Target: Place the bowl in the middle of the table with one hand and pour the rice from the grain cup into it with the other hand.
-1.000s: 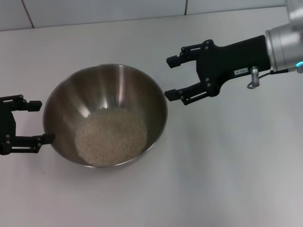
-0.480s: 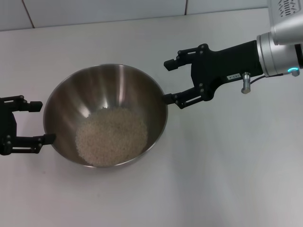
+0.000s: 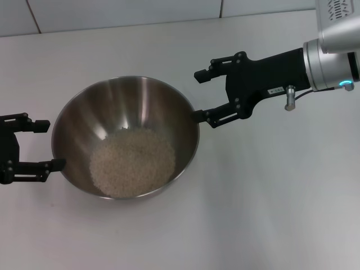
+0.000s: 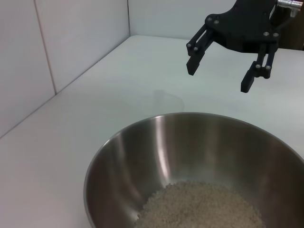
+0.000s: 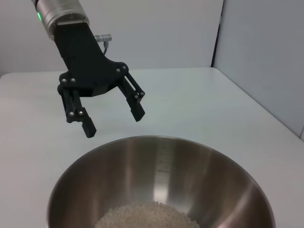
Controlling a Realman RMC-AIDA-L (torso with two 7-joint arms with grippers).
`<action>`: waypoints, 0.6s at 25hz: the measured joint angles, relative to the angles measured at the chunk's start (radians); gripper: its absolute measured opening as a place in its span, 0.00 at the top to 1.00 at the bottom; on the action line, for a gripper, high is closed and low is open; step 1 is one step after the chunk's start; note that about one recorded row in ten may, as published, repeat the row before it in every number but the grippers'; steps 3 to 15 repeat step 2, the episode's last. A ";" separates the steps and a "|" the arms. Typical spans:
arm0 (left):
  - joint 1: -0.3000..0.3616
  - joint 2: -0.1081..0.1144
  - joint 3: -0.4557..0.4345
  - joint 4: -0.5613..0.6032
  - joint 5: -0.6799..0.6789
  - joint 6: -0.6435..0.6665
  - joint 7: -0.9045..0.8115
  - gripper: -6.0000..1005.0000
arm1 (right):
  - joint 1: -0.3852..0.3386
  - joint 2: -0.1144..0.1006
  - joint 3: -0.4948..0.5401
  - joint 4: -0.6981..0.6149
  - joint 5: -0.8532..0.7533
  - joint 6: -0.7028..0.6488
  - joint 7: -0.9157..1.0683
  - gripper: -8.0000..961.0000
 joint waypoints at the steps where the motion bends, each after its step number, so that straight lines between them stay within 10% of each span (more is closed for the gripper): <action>1: 0.000 0.000 0.000 0.001 0.000 0.000 0.000 0.17 | 0.000 0.000 -0.001 0.000 0.000 0.004 0.000 0.14; 15: 0.000 0.000 0.000 0.003 0.000 0.000 0.000 0.17 | 0.000 0.000 -0.002 0.000 0.000 0.006 0.000 0.14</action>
